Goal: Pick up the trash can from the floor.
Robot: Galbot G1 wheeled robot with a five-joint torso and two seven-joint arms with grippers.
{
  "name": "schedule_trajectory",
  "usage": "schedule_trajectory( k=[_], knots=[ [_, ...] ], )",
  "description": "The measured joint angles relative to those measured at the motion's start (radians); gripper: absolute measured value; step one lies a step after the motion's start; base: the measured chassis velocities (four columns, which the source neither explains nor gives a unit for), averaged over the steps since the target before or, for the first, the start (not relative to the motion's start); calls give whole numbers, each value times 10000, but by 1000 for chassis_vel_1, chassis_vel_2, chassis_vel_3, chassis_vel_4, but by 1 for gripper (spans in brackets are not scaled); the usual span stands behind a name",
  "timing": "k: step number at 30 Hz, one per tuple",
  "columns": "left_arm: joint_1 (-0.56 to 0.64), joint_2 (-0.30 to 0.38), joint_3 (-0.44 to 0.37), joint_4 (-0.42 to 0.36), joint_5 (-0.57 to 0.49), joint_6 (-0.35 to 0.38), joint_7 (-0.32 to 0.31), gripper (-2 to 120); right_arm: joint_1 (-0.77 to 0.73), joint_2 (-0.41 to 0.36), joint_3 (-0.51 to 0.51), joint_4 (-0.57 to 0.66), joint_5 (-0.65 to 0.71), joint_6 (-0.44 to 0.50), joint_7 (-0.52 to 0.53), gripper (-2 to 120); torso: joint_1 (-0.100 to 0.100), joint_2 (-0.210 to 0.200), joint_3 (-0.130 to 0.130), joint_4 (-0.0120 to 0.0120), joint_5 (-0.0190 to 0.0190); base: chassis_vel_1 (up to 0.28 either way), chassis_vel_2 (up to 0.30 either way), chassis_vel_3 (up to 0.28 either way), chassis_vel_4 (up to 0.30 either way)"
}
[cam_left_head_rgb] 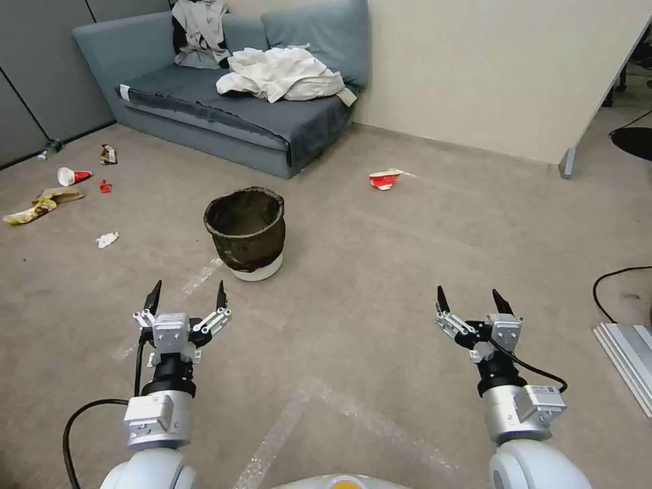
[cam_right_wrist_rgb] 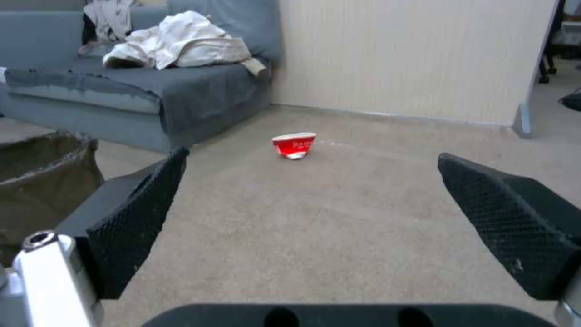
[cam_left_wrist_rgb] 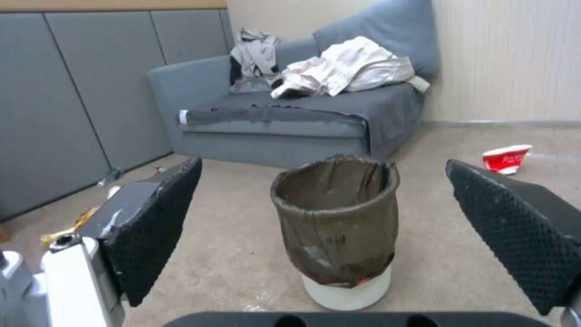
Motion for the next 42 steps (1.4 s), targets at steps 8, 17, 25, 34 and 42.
schedule_trajectory(
  k=[8, 17, 25, 34, 42],
  knots=[
    [32, -11, 12, -34, 163, 75, 46, 100, -30, -4, -7, 59, -9, -79, 99, 100, 0, -1, 1, 0, 1, 0, 0, 0, 0],
    [67, -15, 8, -44, 269, 61, 144, 100, -46, -9, -15, 124, -12, -87, 274, 100, 0, 0, 1, 0, 1, 0, 0, 0, 0],
    [52, -23, 13, -41, 273, 44, 249, 100, -49, -12, -23, 174, -11, -87, 294, 100, 0, -1, 1, 1, 1, 0, 0, 0, 0],
    [31, -44, 5, -20, 270, 37, 328, 100, -26, -21, -29, 186, -10, -87, 299, 100, 0, 0, 1, 0, 1, 18, 17, 28, 23],
    [23, -60, 14, 6, 269, 18, 348, 100, -11, -25, -30, 186, -11, -93, 302, 100, 0, 0, 1, 1, 1, 53, 47, 63, 56]
  ],
)
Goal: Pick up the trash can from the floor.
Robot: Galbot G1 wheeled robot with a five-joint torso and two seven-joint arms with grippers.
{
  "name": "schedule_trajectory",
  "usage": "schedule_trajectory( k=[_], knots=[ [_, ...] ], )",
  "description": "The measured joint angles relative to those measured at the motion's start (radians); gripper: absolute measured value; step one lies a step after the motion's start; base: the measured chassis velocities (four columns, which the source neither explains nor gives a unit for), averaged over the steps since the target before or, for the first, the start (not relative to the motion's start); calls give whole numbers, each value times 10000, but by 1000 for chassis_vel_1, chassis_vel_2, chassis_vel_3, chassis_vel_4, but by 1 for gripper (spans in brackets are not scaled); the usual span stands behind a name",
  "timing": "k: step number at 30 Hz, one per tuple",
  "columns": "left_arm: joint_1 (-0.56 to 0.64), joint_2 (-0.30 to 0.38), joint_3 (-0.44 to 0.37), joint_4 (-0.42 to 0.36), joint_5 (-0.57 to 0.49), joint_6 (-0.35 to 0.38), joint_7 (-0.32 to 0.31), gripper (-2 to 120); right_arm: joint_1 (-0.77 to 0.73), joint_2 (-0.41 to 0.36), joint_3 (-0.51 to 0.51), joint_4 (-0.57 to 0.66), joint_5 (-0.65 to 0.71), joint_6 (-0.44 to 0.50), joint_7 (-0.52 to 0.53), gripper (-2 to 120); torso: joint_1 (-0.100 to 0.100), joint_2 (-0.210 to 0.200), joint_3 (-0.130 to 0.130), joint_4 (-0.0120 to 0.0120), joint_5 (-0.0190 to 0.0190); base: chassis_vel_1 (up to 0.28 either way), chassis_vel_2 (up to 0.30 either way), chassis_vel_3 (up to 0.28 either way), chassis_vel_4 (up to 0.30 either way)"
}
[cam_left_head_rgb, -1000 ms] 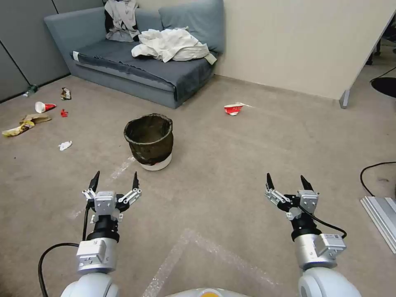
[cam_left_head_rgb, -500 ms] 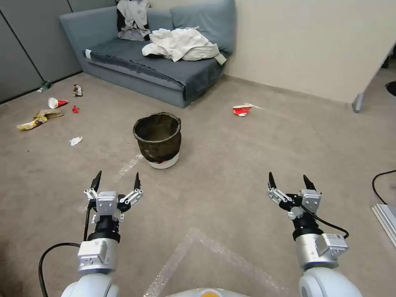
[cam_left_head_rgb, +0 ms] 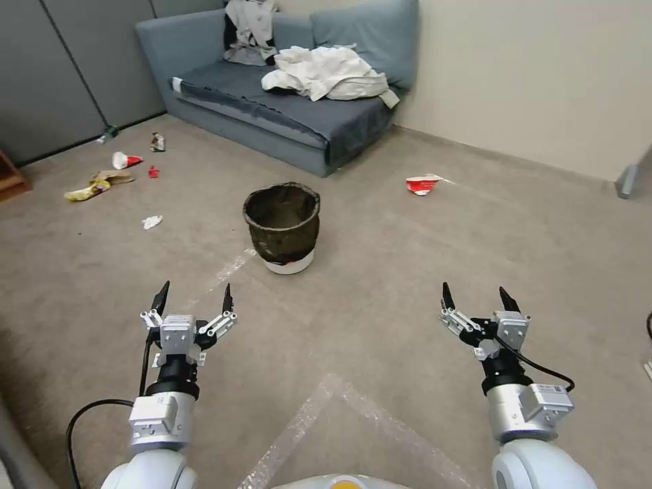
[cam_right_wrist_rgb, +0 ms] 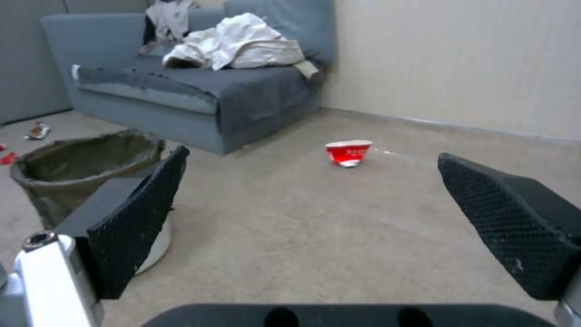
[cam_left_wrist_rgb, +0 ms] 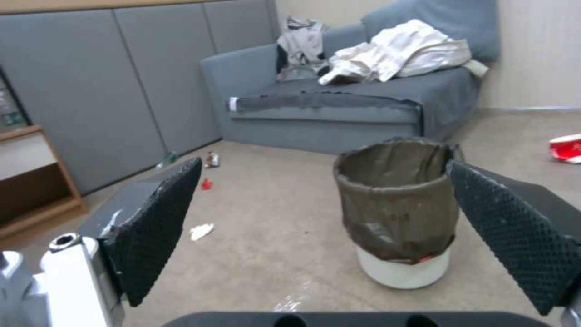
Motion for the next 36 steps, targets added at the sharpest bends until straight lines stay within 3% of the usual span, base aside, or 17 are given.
schedule_trajectory(
  k=[22, 36],
  knots=[
    [-145, 22, -20, -99, -246, -105, -49, 100, 17, -18, 28, 20, -15, -232, 0, 100, 1, 0, -1, -1, 1, 7, 12, 9, 8],
    [-144, 13, -33, -184, -220, 0, -66, 100, -12, -27, 28, 40, -31, -209, 85, 100, 1, 0, 0, -1, 0, -75, 79, 81, -75]
  ],
)
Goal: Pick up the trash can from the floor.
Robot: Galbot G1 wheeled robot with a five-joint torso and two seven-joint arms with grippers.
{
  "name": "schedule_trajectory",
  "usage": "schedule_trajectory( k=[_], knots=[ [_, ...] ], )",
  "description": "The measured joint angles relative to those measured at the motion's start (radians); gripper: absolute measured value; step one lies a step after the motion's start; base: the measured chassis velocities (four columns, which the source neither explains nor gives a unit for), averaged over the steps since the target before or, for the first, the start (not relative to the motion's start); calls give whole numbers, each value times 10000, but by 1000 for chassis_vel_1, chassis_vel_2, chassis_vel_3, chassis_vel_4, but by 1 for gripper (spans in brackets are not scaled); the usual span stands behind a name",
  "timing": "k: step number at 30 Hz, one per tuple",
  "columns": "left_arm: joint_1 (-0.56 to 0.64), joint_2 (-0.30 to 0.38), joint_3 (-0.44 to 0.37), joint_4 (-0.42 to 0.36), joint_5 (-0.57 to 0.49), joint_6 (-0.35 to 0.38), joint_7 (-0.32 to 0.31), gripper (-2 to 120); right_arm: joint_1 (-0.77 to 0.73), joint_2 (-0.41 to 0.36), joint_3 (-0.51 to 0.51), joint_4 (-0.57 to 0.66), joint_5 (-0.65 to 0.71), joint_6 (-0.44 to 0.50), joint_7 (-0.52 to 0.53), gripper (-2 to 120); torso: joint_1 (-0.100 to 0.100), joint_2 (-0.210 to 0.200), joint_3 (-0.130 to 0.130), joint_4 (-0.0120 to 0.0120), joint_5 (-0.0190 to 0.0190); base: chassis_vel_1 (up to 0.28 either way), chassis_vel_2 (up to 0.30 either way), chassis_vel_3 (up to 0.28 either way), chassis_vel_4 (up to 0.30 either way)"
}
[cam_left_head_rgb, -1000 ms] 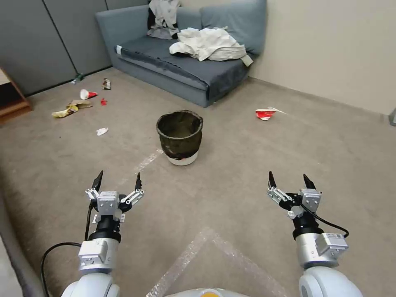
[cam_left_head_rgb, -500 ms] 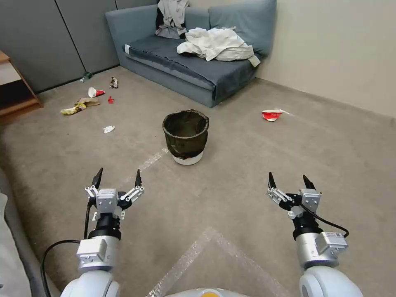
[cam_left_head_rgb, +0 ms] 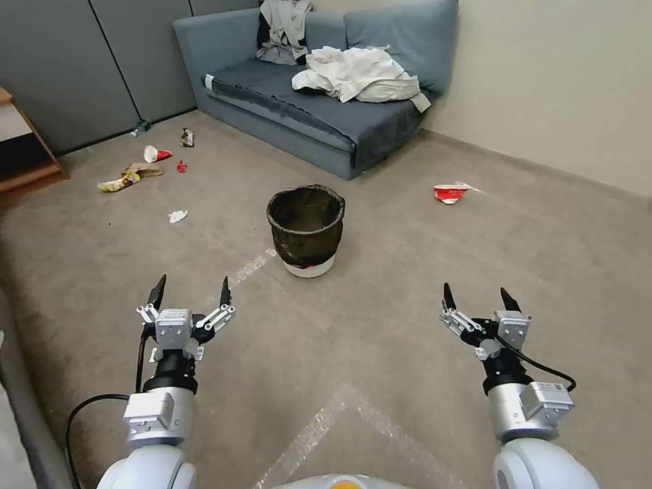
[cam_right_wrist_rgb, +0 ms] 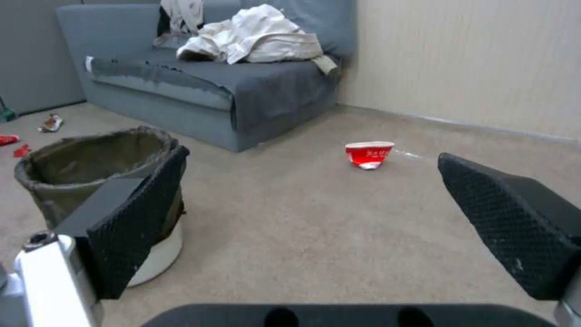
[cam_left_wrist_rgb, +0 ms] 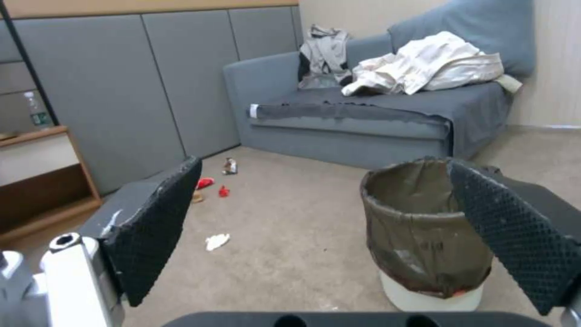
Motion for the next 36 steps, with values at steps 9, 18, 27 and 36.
schedule_trajectory(
  k=[9, 18, 27, 36],
  knots=[
    [-26, -15, 0, -32, 3, 49, -11, 100, -18, -2, 0, -7, -35, 6, 1, 100, 0, 0, 0, 0, -1, -55, 65, 65, -45],
    [-34, -8, 0, -33, -2, 55, -13, 100, -44, 6, -1, -32, -54, 18, 22, 100, 0, 0, 0, 0, 0, -76, 79, 74, -82],
    [-74, 13, 5, -32, -36, 82, -21, 100, -43, 25, -50, -34, -193, 23, 38, 100, 0, 0, 0, -1, 0, -85, 77, 81, -84],
    [-99, 23, 5, -29, -56, 108, -26, 100, -16, 25, -81, -34, -222, 25, 164, 100, 0, 0, 0, 1, 0, -93, 101, 95, -86]
  ],
)
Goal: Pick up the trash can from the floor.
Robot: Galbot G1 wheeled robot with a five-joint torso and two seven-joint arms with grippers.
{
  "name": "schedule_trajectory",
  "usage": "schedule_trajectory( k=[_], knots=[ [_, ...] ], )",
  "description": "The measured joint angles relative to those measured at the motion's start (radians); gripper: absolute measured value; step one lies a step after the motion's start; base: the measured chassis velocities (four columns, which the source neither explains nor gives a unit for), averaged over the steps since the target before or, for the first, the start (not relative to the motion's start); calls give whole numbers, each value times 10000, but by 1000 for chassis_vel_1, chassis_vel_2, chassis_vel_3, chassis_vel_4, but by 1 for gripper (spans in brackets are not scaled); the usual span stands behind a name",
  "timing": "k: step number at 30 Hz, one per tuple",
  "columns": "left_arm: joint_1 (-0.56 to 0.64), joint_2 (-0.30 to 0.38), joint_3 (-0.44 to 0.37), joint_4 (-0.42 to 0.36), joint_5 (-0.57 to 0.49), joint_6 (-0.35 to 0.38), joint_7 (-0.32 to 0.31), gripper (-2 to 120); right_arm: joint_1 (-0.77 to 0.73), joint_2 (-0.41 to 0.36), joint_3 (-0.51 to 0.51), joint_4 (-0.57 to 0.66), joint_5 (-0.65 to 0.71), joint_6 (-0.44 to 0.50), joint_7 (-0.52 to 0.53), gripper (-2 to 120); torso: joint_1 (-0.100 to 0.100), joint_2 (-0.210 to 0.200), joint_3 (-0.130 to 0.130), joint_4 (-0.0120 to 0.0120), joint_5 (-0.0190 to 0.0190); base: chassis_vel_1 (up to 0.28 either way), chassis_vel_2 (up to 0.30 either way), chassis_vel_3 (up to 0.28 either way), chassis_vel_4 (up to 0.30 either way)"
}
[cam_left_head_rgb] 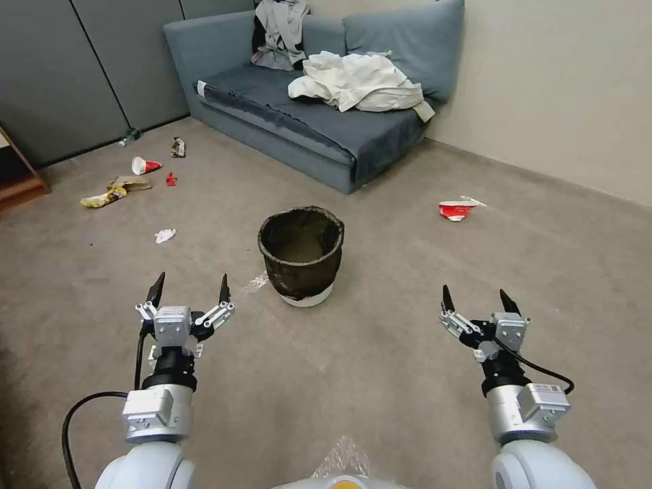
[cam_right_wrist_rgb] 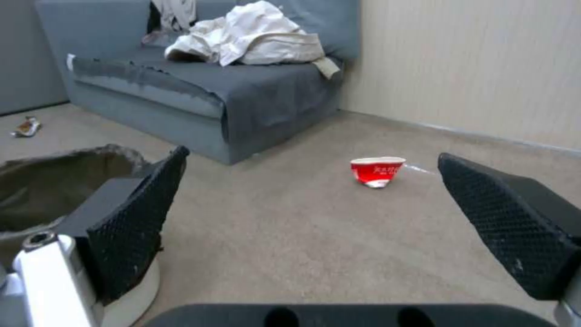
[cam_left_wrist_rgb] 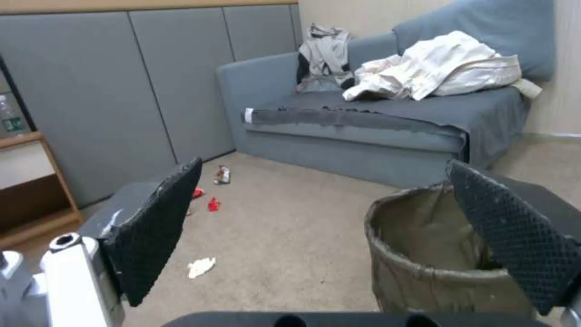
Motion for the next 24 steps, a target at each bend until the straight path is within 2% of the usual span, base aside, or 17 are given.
schedule_trajectory(
  k=[24],
  knots=[
    [-265, 198, -144, 36, -287, 362, -132, 100, 33, 12, -25, -12, -25, 16, 85, 100, -1, 0, 0, 0, -1, -96, 96, 94, -89]
  ],
)
